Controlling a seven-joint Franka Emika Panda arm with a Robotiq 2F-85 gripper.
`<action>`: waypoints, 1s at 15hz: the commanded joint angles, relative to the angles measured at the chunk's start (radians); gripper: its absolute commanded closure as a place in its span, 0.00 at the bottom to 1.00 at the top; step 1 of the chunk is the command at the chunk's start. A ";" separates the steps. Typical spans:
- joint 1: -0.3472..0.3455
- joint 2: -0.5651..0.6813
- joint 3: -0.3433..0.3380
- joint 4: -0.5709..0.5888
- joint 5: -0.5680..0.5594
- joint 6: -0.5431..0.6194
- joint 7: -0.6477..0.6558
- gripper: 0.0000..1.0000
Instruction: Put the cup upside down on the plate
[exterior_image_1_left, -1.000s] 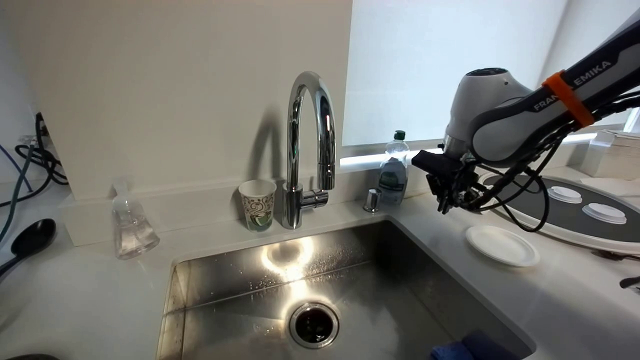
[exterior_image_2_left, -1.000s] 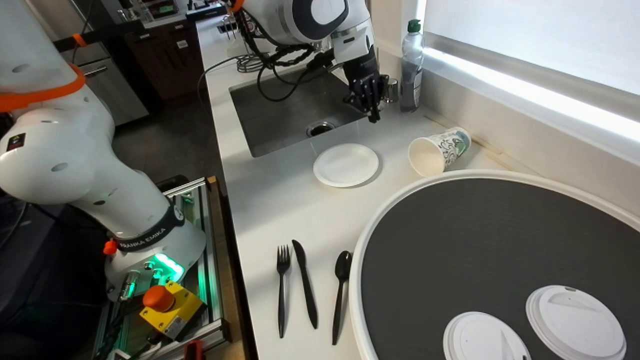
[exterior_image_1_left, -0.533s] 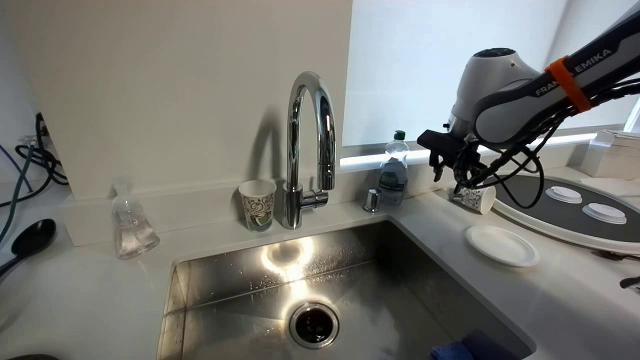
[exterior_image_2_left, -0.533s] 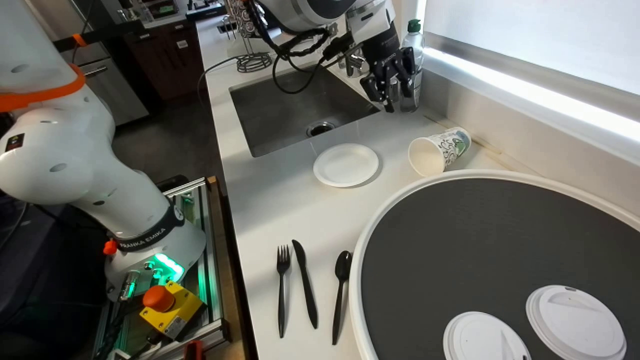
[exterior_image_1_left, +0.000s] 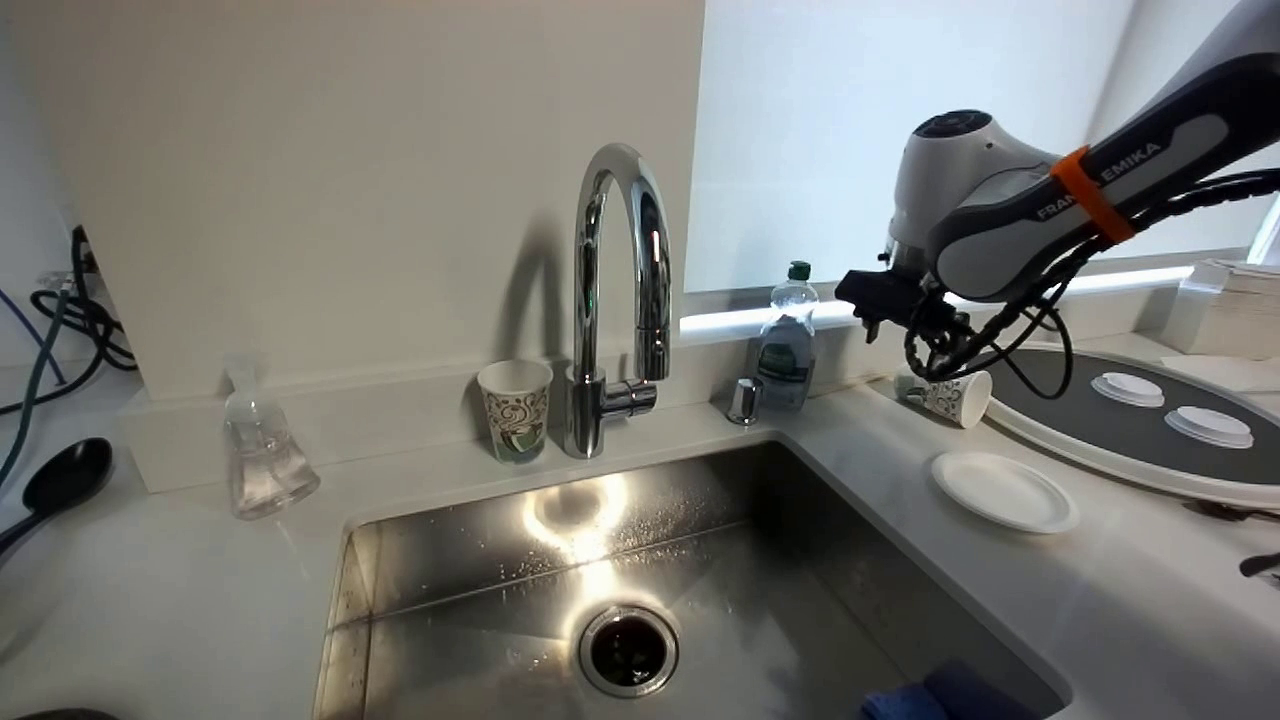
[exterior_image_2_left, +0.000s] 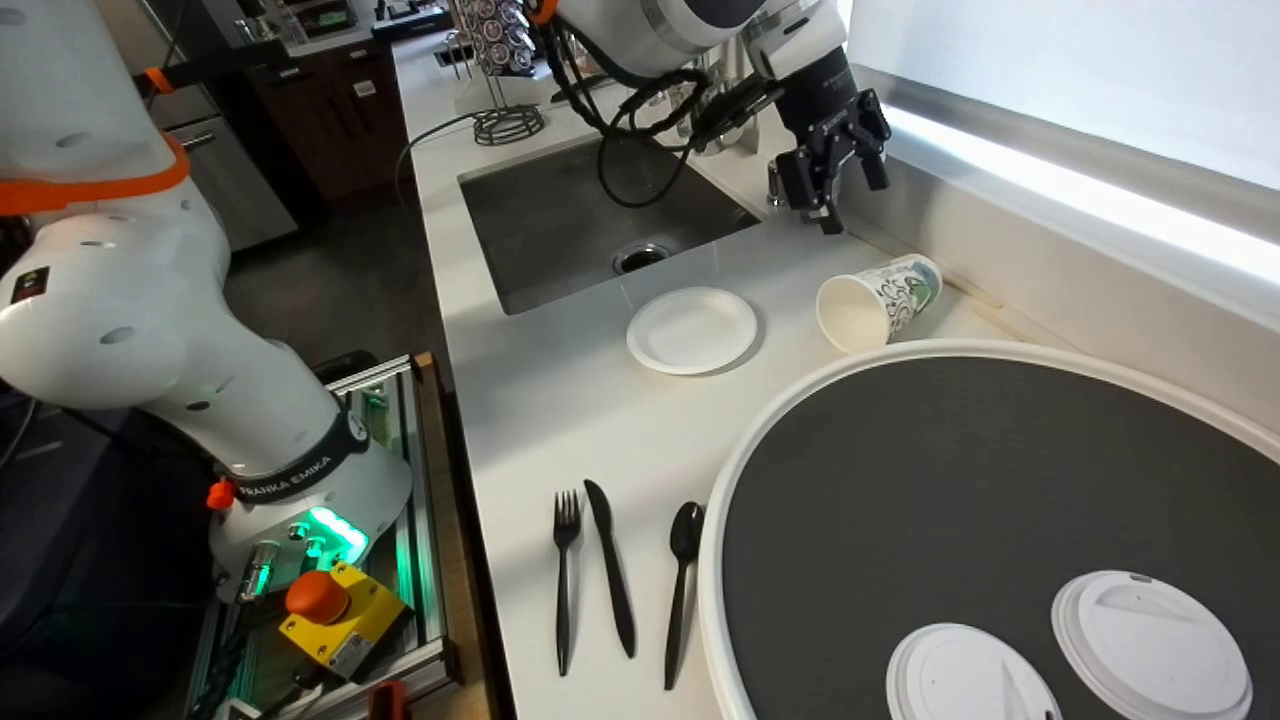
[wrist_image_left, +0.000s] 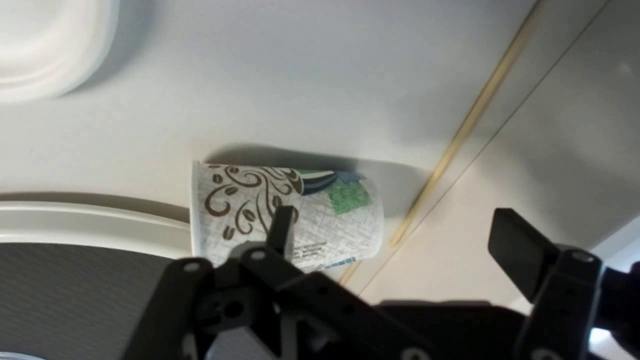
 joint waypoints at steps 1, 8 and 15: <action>0.019 0.065 -0.027 0.082 -0.060 -0.056 -0.022 0.00; 0.021 0.148 -0.025 0.209 -0.084 -0.207 -0.205 0.00; 0.035 0.211 -0.036 0.282 -0.104 -0.269 -0.353 0.00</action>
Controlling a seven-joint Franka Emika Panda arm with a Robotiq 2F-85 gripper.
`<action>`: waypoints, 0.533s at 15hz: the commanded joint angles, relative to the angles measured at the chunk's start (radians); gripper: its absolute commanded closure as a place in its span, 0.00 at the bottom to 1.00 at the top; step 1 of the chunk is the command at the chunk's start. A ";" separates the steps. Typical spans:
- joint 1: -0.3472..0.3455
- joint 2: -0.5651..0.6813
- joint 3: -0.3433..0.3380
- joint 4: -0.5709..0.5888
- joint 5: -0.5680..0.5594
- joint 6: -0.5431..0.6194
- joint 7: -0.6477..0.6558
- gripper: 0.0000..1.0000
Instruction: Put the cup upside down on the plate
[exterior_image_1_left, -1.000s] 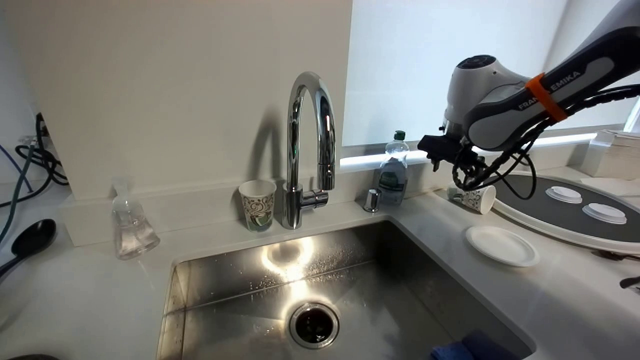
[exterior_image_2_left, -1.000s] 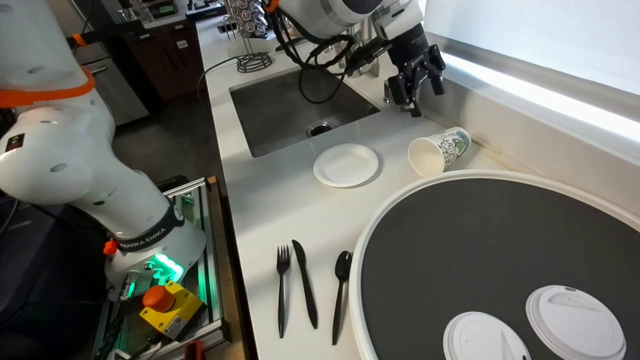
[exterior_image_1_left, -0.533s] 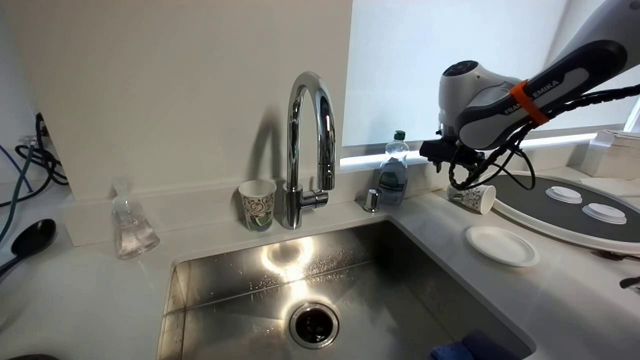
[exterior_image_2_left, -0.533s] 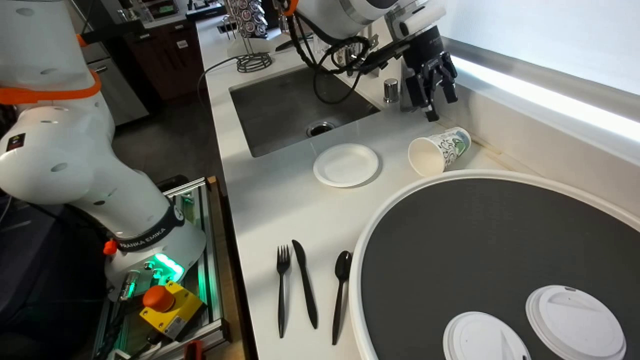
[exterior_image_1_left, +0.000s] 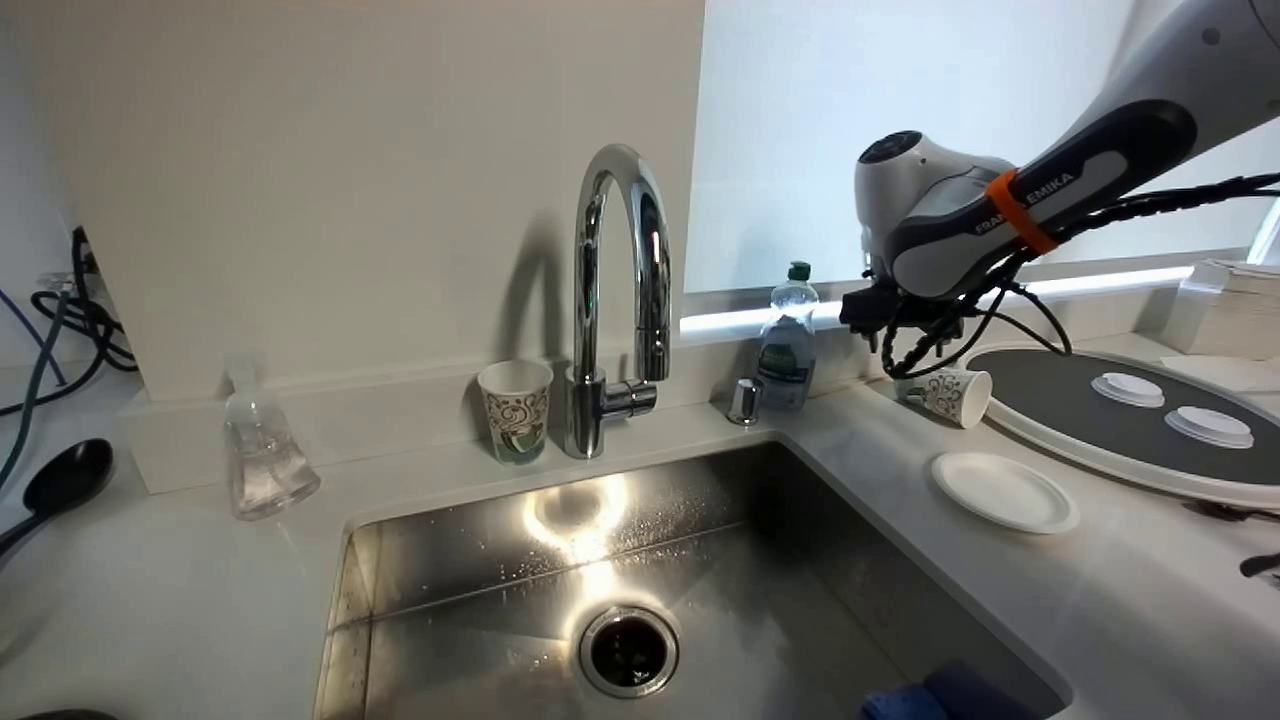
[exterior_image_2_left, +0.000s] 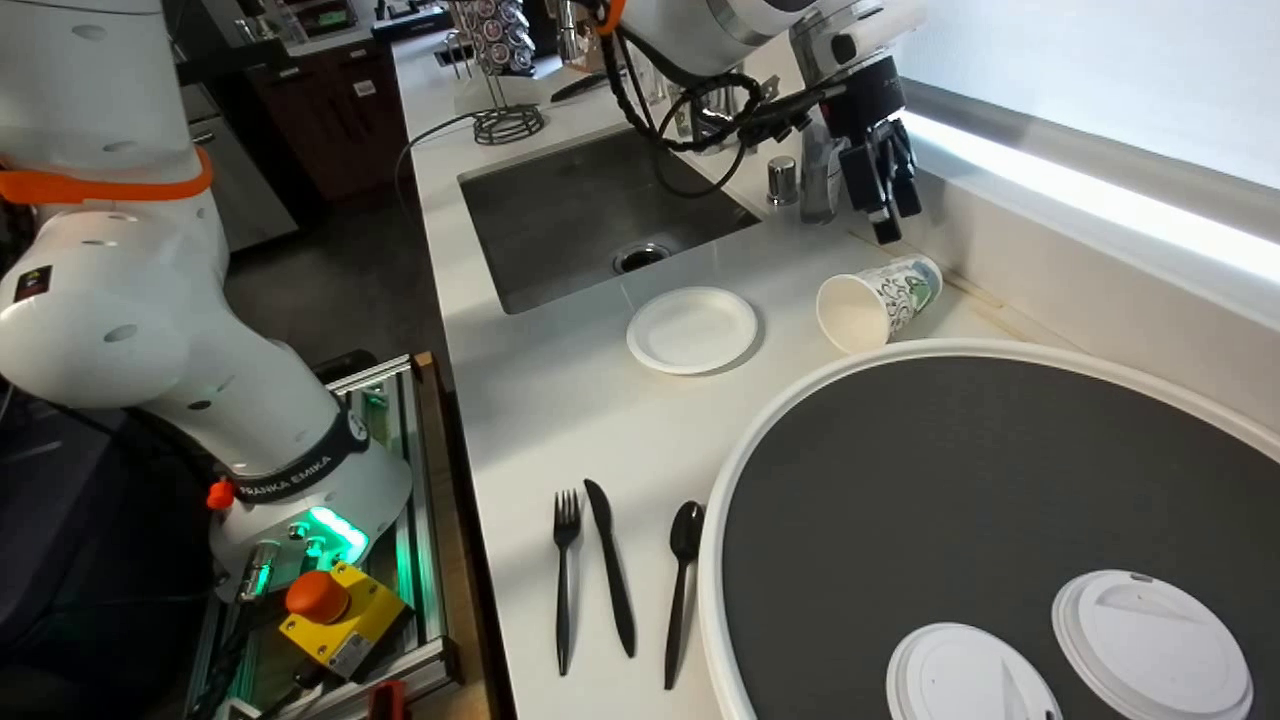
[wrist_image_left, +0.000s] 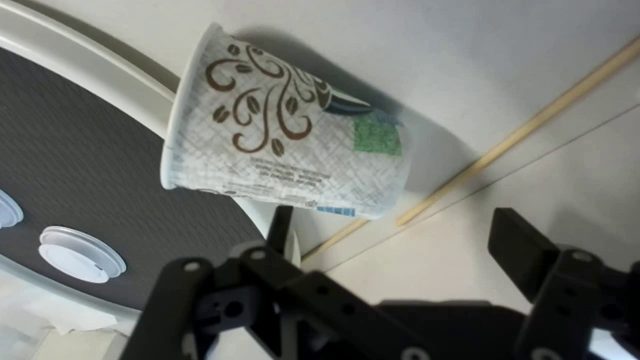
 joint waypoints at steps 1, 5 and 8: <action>0.020 0.049 -0.017 0.056 -0.036 -0.055 -0.056 0.00; 0.027 0.076 -0.028 0.074 -0.075 -0.070 -0.082 0.00; 0.030 0.093 -0.034 0.081 -0.105 -0.072 -0.093 0.00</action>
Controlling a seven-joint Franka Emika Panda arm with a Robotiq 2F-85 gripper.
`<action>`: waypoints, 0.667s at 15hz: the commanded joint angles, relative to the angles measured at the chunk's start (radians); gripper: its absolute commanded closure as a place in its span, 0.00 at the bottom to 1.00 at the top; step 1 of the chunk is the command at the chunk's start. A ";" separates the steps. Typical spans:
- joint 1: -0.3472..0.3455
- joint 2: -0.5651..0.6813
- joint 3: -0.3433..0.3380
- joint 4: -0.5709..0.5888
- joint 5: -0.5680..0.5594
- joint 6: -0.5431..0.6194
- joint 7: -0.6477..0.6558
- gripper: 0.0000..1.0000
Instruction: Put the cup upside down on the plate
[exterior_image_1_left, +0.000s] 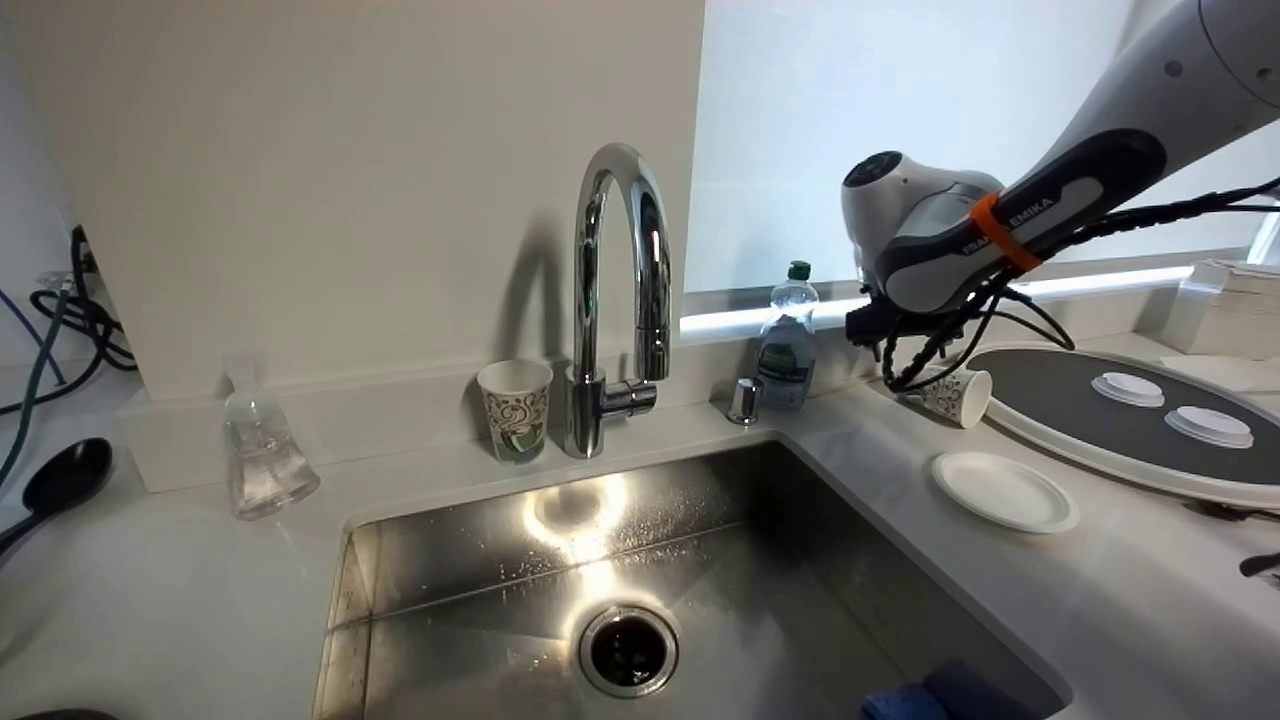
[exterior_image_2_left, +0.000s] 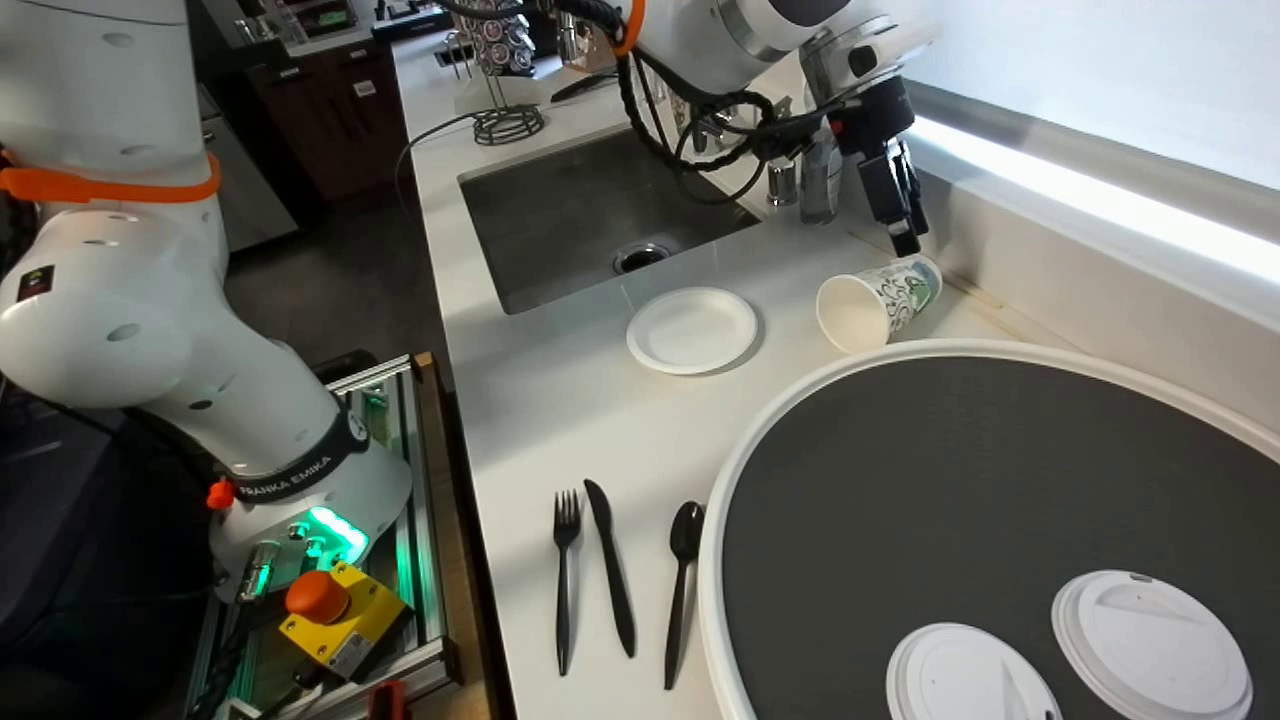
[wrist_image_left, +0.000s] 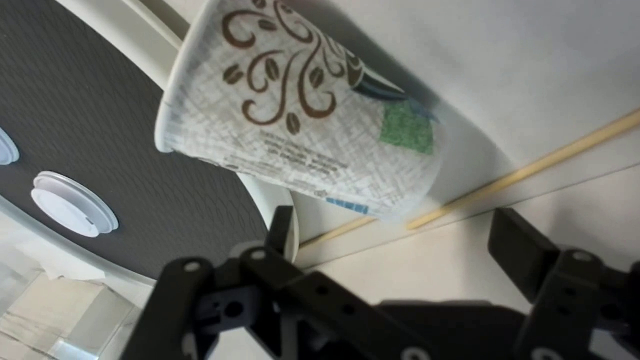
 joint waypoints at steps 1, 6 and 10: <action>0.018 0.038 -0.016 0.036 -0.047 -0.037 -0.016 0.00; 0.018 0.056 -0.017 0.049 -0.077 -0.058 -0.035 0.01; 0.017 0.057 -0.013 0.050 -0.090 -0.084 -0.047 0.10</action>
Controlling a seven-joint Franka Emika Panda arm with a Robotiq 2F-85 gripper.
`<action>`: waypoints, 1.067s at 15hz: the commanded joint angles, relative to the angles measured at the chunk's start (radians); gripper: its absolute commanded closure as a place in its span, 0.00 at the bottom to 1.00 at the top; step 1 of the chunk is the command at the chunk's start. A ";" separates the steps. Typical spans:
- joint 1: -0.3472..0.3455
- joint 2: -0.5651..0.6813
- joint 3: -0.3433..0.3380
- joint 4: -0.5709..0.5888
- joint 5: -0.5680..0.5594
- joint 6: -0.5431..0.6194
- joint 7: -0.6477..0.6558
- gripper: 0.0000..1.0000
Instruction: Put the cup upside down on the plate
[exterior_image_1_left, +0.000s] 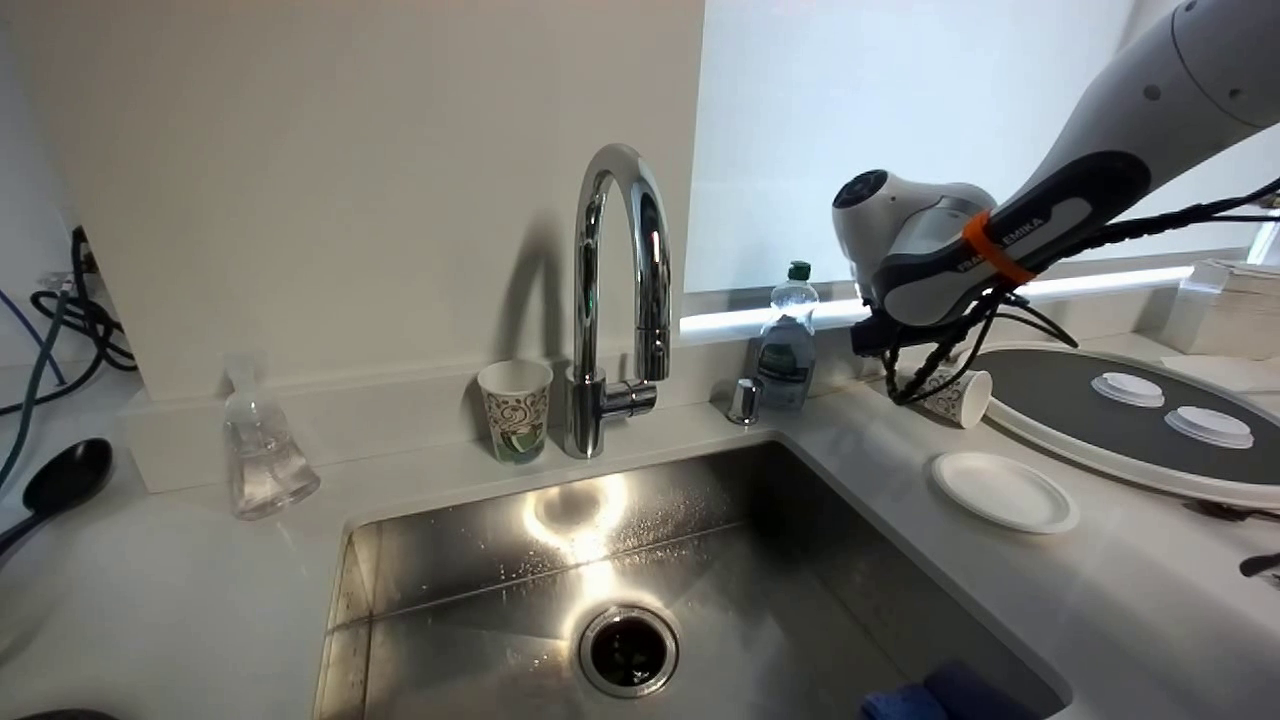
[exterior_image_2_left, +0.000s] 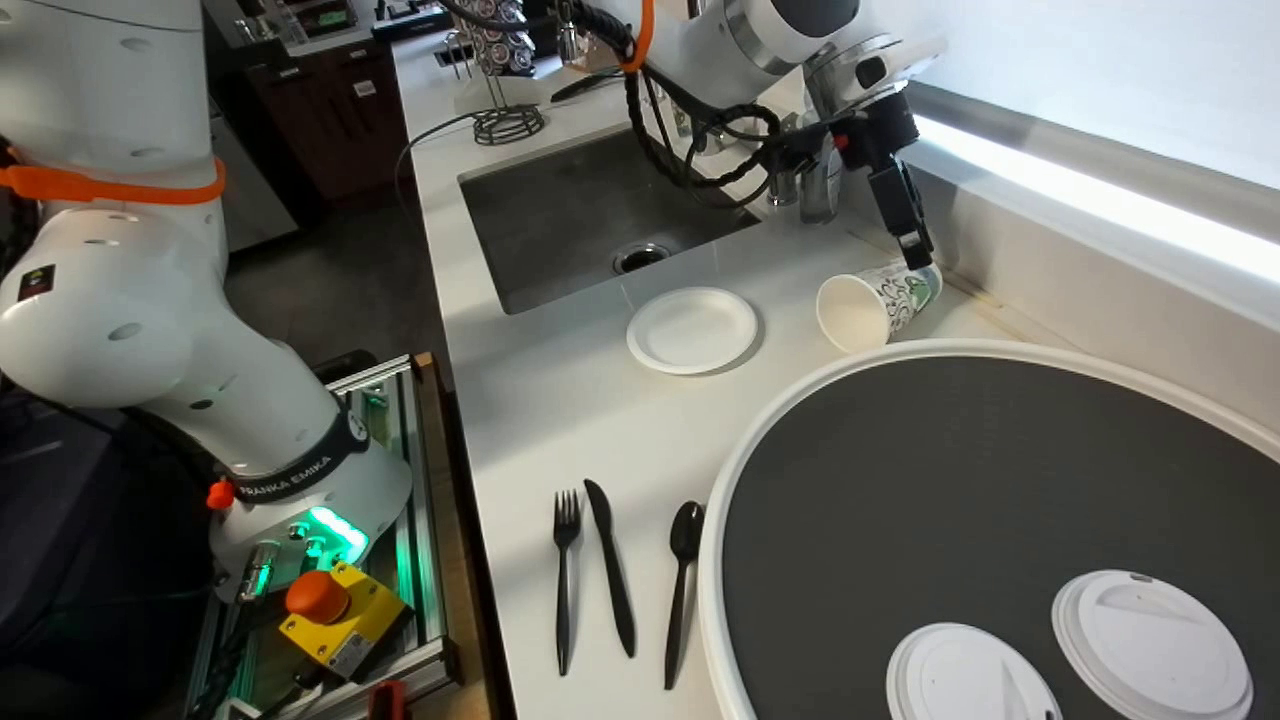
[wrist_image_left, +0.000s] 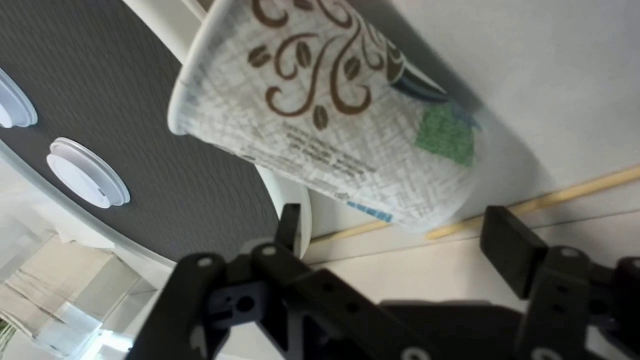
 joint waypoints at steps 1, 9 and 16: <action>0.011 0.017 -0.005 0.026 -0.026 -0.047 -0.020 0.11; 0.012 0.016 -0.001 0.043 -0.035 -0.083 -0.049 0.63; 0.010 0.014 0.000 0.056 -0.043 -0.099 -0.058 0.91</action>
